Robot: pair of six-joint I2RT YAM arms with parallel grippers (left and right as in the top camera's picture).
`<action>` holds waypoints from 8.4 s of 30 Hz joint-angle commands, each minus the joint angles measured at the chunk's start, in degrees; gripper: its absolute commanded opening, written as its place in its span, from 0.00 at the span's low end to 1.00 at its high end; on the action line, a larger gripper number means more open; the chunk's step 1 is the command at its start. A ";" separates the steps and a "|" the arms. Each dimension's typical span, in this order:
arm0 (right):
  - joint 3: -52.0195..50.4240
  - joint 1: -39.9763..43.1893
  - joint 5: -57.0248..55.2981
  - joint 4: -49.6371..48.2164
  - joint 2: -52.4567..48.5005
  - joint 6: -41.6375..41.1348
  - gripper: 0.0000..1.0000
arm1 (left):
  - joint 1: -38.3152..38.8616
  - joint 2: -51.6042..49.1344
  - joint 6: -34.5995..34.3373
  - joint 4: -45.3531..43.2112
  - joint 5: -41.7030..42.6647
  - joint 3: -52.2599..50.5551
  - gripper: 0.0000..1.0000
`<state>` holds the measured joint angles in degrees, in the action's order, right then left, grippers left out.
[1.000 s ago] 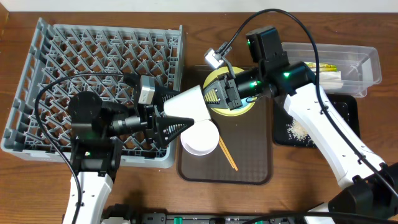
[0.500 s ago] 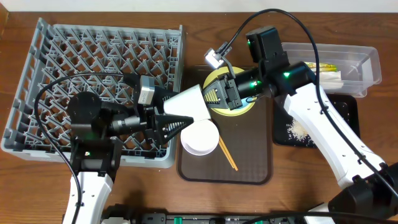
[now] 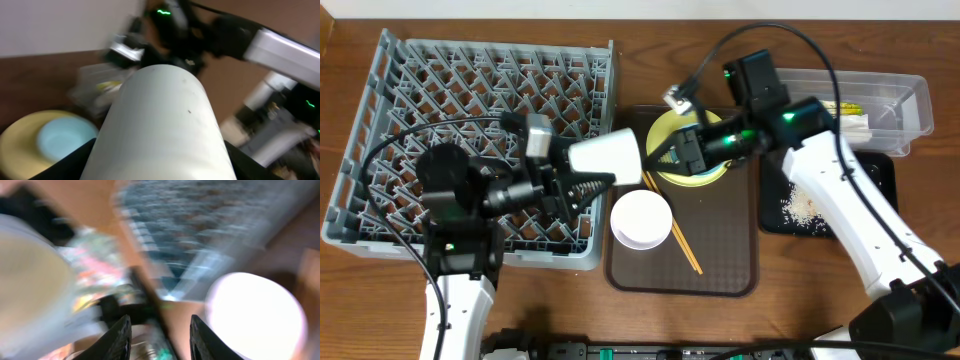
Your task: Sort waste into correct bins and load items into the dishwasher
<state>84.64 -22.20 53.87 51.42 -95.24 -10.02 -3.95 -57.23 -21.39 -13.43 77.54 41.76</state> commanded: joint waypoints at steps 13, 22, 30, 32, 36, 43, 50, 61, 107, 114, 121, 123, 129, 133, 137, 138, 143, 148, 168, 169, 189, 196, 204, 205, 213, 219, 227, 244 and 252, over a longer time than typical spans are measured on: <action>0.35 8.48 -33.40 10.69 1.60 4.11 0.36 | -5.79 0.35 7.65 25.66 -34.16 2.23 0.38; 0.35 13.25 -42.05 13.57 7.76 4.13 0.37 | -5.79 0.33 11.98 53.44 -61.70 15.41 0.35; 0.33 15.63 -42.05 14.38 9.97 4.13 0.37 | -5.79 -3.10 11.96 60.67 -64.78 17.03 0.35; 0.33 15.65 -42.05 14.40 9.92 4.13 0.37 | -5.66 -5.29 11.93 61.46 -64.72 17.03 0.35; 0.33 15.63 -42.07 14.45 9.92 4.55 0.37 | -5.57 -9.88 11.93 62.95 -64.46 17.00 0.35; 0.33 15.58 -42.05 14.47 9.92 4.52 0.37 | -5.57 -16.76 11.93 63.25 -62.12 17.00 0.35; 0.33 15.58 -42.05 14.86 9.92 4.52 0.37 | -5.55 -21.42 11.93 63.34 -61.48 16.98 0.36; 0.33 15.58 -42.07 14.86 9.92 4.55 0.37 | -3.63 -23.12 11.93 63.34 -61.51 16.98 0.34; 0.33 15.58 -42.07 16.39 9.92 4.52 0.37 | -3.56 -17.70 11.87 66.95 -61.46 16.98 0.96; 0.31 15.58 -42.07 16.35 9.92 4.52 0.37 | -3.56 -11.17 11.67 66.99 -61.09 16.98 0.96; 0.31 15.58 -42.05 16.33 9.92 4.52 0.37 | -0.07 -8.22 11.63 67.36 -61.16 16.96 0.96; 0.31 15.58 -42.05 16.37 9.92 4.52 0.37 | 1.68 -8.68 11.74 67.38 -61.42 16.96 0.96; 0.31 15.58 -42.05 16.39 9.92 4.52 0.38 | 7.32 -10.60 11.72 67.36 -63.60 16.96 0.96; 0.31 15.58 -42.07 16.46 9.92 4.52 0.38 | 10.75 -12.09 11.74 67.17 -66.45 16.96 0.97; 0.31 15.58 -42.07 16.55 9.92 4.55 0.38 | 14.29 -13.70 11.72 67.17 -66.47 16.96 0.97; 0.31 15.58 -42.05 16.55 9.92 4.52 0.38 | 15.15 -14.16 11.72 67.17 -66.47 16.96 0.97; 0.31 15.58 -42.07 16.70 9.92 4.55 0.37 | 18.88 -16.65 11.63 68.54 -66.45 16.74 0.96; 0.31 15.58 -42.07 16.81 9.92 4.55 0.38 | 21.51 -18.86 10.12 71.34 -65.99 16.55 0.95; 0.31 15.58 -42.07 17.33 9.92 4.55 0.37 | 25.68 -20.57 9.70 76.24 -65.96 10.56 0.93; 0.31 15.58 -42.07 17.33 9.92 4.55 0.37 | 25.68 -20.57 9.70 76.41 -65.99 10.43 0.93; 0.31 15.58 -42.45 18.03 9.92 4.94 0.64 | 25.68 -16.72 9.75 69.40 -70.29 22.27 0.98; 0.31 16.48 -47.65 18.49 9.94 2.97 0.99 | 26.10 -15.76 9.68 59.14 -65.29 22.27 0.98; 0.31 24.83 -46.27 18.49 9.94 -5.14 0.99 | 34.97 -20.09 8.61 55.01 -73.31 22.25 0.89; 0.31 25.73 -45.70 18.67 9.94 -5.14 0.99 | 36.44 -20.98 8.61 54.66 -74.03 22.25 0.89; 0.31 27.80 -45.68 19.80 9.94 -2.99 0.99 | 47.19 -31.08 8.59 52.94 -74.18 22.23 0.89; 0.31 27.80 -45.68 19.85 9.94 -2.99 0.99 | 51.43 -39.26 6.45 52.98 -74.16 22.25 0.74; 0.31 27.80 -45.68 20.11 9.94 -2.67 0.99 | 52.63 -43.76 6.23 52.94 -74.16 22.23 0.47; 0.31 27.80 -45.70 20.65 9.94 -2.56 0.99 | 52.63 -46.88 4.94 52.94 -74.16 22.25 0.31; 0.31 27.80 -45.70 20.76 9.94 -2.56 0.99 | 52.63 -46.47 4.94 52.94 -74.16 22.29 0.25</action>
<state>84.64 5.41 7.92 72.05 -85.45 -13.02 48.60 -104.14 -16.49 39.51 4.10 63.37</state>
